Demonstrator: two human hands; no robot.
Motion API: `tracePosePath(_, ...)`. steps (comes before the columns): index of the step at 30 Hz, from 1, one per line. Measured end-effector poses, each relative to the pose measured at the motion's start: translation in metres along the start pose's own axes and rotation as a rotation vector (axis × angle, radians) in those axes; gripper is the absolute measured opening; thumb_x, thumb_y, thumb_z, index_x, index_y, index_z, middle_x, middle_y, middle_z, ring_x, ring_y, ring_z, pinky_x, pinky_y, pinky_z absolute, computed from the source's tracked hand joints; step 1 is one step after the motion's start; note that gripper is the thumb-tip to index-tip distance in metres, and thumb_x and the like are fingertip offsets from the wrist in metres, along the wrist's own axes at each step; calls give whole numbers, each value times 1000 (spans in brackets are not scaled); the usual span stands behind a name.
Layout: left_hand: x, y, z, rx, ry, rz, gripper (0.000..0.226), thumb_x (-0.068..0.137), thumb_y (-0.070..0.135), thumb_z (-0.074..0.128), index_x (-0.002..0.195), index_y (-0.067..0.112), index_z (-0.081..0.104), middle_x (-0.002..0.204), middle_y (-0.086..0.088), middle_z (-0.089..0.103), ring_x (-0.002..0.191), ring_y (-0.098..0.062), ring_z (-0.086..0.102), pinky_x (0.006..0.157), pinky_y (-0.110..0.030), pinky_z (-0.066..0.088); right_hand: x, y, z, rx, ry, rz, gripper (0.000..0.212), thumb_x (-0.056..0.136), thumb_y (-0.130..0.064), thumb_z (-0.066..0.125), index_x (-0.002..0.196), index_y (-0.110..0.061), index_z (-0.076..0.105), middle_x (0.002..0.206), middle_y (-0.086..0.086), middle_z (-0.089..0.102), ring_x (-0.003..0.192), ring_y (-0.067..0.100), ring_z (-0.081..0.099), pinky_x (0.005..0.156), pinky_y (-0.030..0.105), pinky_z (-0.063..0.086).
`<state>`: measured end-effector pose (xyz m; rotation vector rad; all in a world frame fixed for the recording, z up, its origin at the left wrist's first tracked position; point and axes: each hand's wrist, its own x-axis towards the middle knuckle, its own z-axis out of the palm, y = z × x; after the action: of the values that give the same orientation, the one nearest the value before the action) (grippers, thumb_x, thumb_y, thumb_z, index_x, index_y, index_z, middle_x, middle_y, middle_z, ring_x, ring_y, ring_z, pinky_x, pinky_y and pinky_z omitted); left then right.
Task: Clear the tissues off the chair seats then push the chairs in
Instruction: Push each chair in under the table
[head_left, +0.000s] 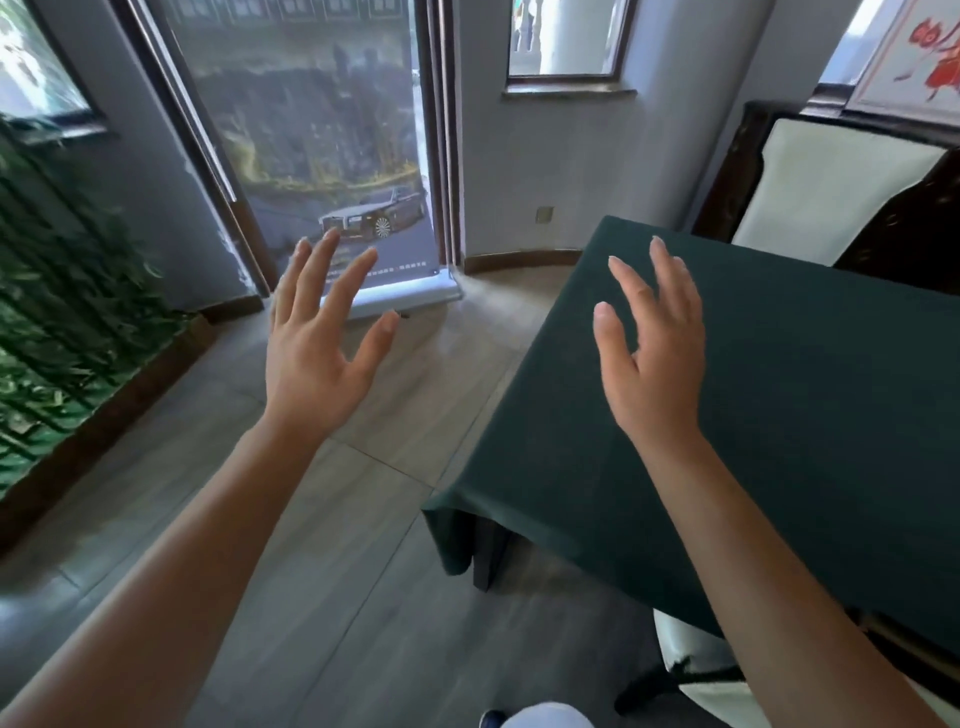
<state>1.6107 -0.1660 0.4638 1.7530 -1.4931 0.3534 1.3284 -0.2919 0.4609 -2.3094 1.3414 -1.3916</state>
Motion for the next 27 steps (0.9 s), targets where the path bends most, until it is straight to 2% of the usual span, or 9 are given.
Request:
tracePosePath(4,28,-50,15,7,-27,-5,57,102,54,48,153,31,44,168,-1,27,159,-28,14,126,-59,20,21,-7,47,-17,-19,0,47,104,-39,49,147,-22,56,168,3,31,157,26,22,125,49,26)
tracePosePath(10,80,-135,39,-82,-62,52,56,101,50,51,152,28,46,168,-2,27,159,-26,13,127,-51,19,49,-34,113,-97,-18,119,53,102,-43,48,152,-25,49,170,1,24,159,23,16,126,54,23)
tracePosePath(14,108,-188,45,-134,-120,128,56,102,49,50,151,24,49,168,-4,29,159,-28,15,127,-50,19,59,-76,157,-137,71,171,53,102,-39,52,152,-22,49,171,5,23,158,25,17,125,55,25)
tracePosePath(17,133,-220,57,-177,-182,234,55,101,49,52,149,23,51,167,-6,31,158,-31,18,125,-57,23,72,-102,194,-185,167,141,50,102,-34,54,150,-22,52,169,7,27,158,28,20,125,52,25)
tracePosePath(22,159,-224,69,-235,-174,240,53,102,49,51,150,26,49,167,-5,30,158,-30,17,124,-59,24,79,-109,216,-266,131,152,51,102,-38,52,151,-26,51,169,4,28,158,27,19,125,54,24)
tracePosePath(27,211,-243,114,-295,-234,280,53,102,51,50,150,27,49,168,-3,28,159,-28,15,123,-61,24,111,-84,246,-359,141,209,51,103,-45,46,151,-29,51,165,3,38,157,28,22,124,58,22)
